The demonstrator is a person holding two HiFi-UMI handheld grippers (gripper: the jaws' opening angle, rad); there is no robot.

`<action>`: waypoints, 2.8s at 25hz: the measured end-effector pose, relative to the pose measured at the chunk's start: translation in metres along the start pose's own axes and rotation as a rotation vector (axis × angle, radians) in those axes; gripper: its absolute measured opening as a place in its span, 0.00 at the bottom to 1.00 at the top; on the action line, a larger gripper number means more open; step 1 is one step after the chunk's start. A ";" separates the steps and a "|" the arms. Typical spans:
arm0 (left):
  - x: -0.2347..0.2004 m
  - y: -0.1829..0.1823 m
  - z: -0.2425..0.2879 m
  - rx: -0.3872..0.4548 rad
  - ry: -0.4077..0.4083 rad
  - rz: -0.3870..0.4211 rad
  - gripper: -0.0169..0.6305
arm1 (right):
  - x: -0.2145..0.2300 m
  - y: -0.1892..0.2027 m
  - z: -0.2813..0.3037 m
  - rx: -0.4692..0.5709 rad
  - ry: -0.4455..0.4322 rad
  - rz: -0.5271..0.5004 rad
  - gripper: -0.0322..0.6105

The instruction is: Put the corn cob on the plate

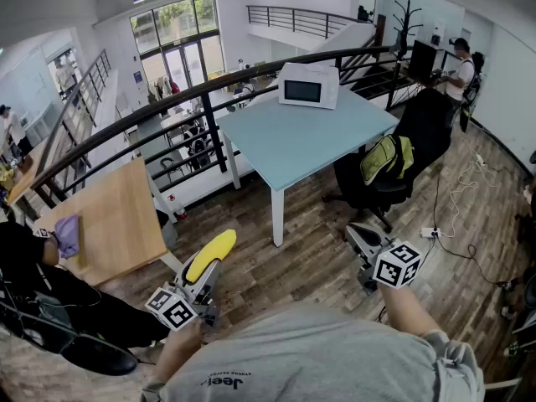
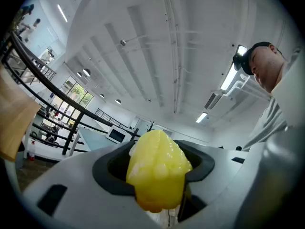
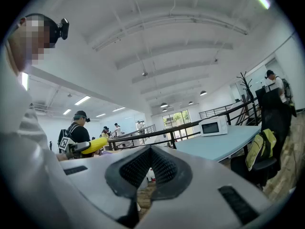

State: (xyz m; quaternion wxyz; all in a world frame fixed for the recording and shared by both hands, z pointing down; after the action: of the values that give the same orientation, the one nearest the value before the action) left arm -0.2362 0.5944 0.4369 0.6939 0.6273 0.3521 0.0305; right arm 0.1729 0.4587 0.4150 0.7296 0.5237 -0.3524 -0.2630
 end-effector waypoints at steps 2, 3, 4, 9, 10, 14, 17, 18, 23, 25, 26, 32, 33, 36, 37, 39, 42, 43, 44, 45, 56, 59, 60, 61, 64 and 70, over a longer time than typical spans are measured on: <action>0.005 0.005 0.005 0.003 -0.012 -0.010 0.42 | 0.006 0.000 -0.002 -0.009 -0.014 -0.006 0.08; 0.008 0.007 0.008 0.003 -0.015 -0.012 0.42 | 0.010 0.000 -0.003 -0.011 -0.019 -0.009 0.07; 0.010 0.009 0.012 0.003 -0.017 -0.013 0.42 | 0.014 -0.001 -0.004 -0.011 -0.023 -0.010 0.08; 0.022 0.017 0.032 0.007 -0.024 -0.006 0.42 | 0.036 -0.002 -0.008 -0.007 -0.046 -0.008 0.08; 0.024 0.018 0.035 0.008 -0.030 -0.007 0.42 | 0.040 -0.002 -0.009 -0.008 -0.050 -0.007 0.08; 0.033 0.021 0.049 0.005 -0.046 -0.003 0.42 | 0.056 -0.004 -0.017 -0.005 -0.061 0.000 0.07; 0.041 0.022 0.058 0.006 -0.048 0.002 0.42 | 0.065 -0.007 -0.022 0.000 -0.074 0.007 0.08; 0.044 0.023 0.062 0.005 -0.049 0.004 0.42 | 0.068 -0.007 -0.024 0.002 -0.080 0.014 0.08; 0.060 0.032 0.082 -0.004 -0.057 0.002 0.42 | 0.086 -0.003 -0.040 0.008 -0.115 0.027 0.08; 0.067 0.039 0.090 -0.006 -0.062 -0.005 0.42 | 0.096 0.002 -0.049 0.011 -0.125 0.032 0.08; 0.070 0.042 0.095 -0.010 -0.064 -0.009 0.42 | 0.100 0.005 -0.053 0.012 -0.126 0.037 0.08; 0.083 0.054 0.124 -0.041 -0.050 -0.014 0.42 | 0.129 0.016 -0.065 0.015 -0.135 0.073 0.08; 0.084 0.054 0.128 -0.047 -0.047 -0.013 0.42 | 0.132 0.018 -0.065 0.013 -0.137 0.079 0.08; 0.081 0.052 0.133 -0.061 -0.042 -0.010 0.42 | 0.133 0.024 -0.061 0.001 -0.135 0.093 0.08; 0.078 0.051 0.133 -0.063 -0.039 -0.012 0.42 | 0.133 0.025 -0.059 -0.002 -0.131 0.095 0.08; 0.067 0.051 0.134 -0.065 -0.028 -0.020 0.42 | 0.132 0.026 -0.052 -0.003 -0.120 0.099 0.08; 0.043 0.045 0.137 -0.073 0.000 -0.032 0.42 | 0.127 0.021 -0.035 -0.002 -0.096 0.095 0.08; 0.034 0.041 0.139 -0.075 0.013 -0.034 0.42 | 0.125 0.018 -0.028 -0.002 -0.086 0.087 0.08; 0.024 0.036 0.142 -0.075 0.026 -0.033 0.42 | 0.123 0.015 -0.020 -0.001 -0.075 0.079 0.08; 0.012 0.031 0.144 -0.074 0.041 -0.031 0.42 | 0.120 0.011 -0.011 0.001 -0.061 0.072 0.08; -0.126 -0.057 0.144 -0.076 0.156 -0.009 0.42 | 0.070 -0.029 0.112 0.035 0.056 0.074 0.08; -0.161 -0.069 0.141 -0.078 0.164 -0.021 0.42 | 0.060 -0.036 0.147 0.017 0.065 0.065 0.08; -0.172 -0.072 0.140 -0.079 0.166 -0.027 0.42 | 0.057 -0.039 0.157 0.013 0.071 0.063 0.08; -0.183 -0.074 0.139 -0.081 0.168 -0.033 0.42 | 0.055 -0.042 0.167 0.009 0.077 0.061 0.08; -0.212 -0.081 0.137 -0.089 0.175 -0.051 0.42 | 0.048 -0.051 0.193 0.006 0.092 0.052 0.08; -0.256 -0.101 0.140 -0.095 0.185 -0.069 0.42 | 0.041 -0.064 0.241 -0.021 0.099 0.051 0.08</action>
State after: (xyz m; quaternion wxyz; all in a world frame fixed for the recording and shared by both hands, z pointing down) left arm -0.3945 0.3301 0.4573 0.6882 0.5756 0.4342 0.0811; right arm 0.0067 0.2684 0.4133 0.7581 0.5192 -0.3263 -0.2220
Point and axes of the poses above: the fingertips, and each gripper's own axes: z forward along the fingers, x to its right, y out of its underside, the point moved 7 cm from there along -z, backward along the fingers, and after that the axes turned 7 degrees about -x, right-handed, at the moved point
